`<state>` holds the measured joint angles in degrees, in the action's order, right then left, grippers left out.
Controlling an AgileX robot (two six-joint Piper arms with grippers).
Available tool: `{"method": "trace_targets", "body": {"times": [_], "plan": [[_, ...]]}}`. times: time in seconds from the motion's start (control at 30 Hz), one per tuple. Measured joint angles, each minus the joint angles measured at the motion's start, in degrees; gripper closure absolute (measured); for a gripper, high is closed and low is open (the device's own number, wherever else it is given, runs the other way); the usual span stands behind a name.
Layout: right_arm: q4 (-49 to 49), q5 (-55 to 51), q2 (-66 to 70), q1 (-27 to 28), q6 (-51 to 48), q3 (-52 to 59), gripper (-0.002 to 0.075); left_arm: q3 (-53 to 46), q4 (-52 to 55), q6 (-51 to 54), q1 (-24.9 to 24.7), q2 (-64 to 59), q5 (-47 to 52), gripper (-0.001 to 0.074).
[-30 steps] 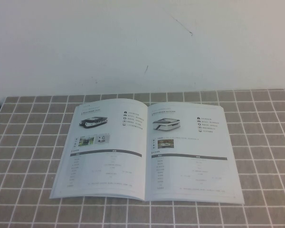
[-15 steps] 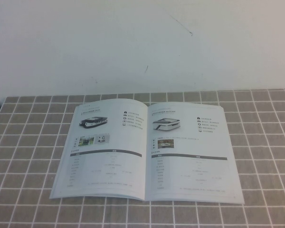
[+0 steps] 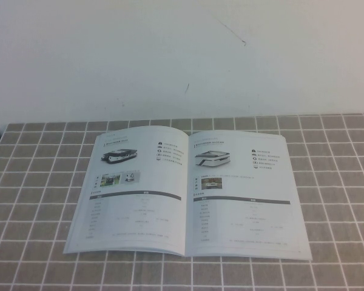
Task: Close book
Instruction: 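Close the open booklet and leave it lying on the table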
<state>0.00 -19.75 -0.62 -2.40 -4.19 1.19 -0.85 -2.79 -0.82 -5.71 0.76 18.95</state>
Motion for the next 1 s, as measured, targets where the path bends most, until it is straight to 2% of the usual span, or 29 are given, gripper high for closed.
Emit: {"method": "trace_targets", "body": {"times": [0.23, 0.33, 0.77, 1.0], "plan": [[-1.09, 4.91, 0.0, 0.0, 0.0, 0.43, 0.0729, 0.0, 1.82, 0.22, 0.0, 0.0, -0.49, 0.0737], [-1.09, 9.43, 0.0, 0.0, 0.0, 0.43, 0.0729, -0.36, 4.71, 0.22, 0.0, 0.0, -3.62, 0.0737], [-1.91, 49.2, -0.09, 0.0, -0.43, 0.43, 0.0729, -0.45, 7.62, -0.57, 0.0, 0.0, -32.5, 0.0737], [-1.68, 53.86, -0.09, 0.0, -2.34, 0.43, 0.0729, -0.45, 7.85, -4.19, 0.0, 0.0, -43.37, 0.0737]]}}
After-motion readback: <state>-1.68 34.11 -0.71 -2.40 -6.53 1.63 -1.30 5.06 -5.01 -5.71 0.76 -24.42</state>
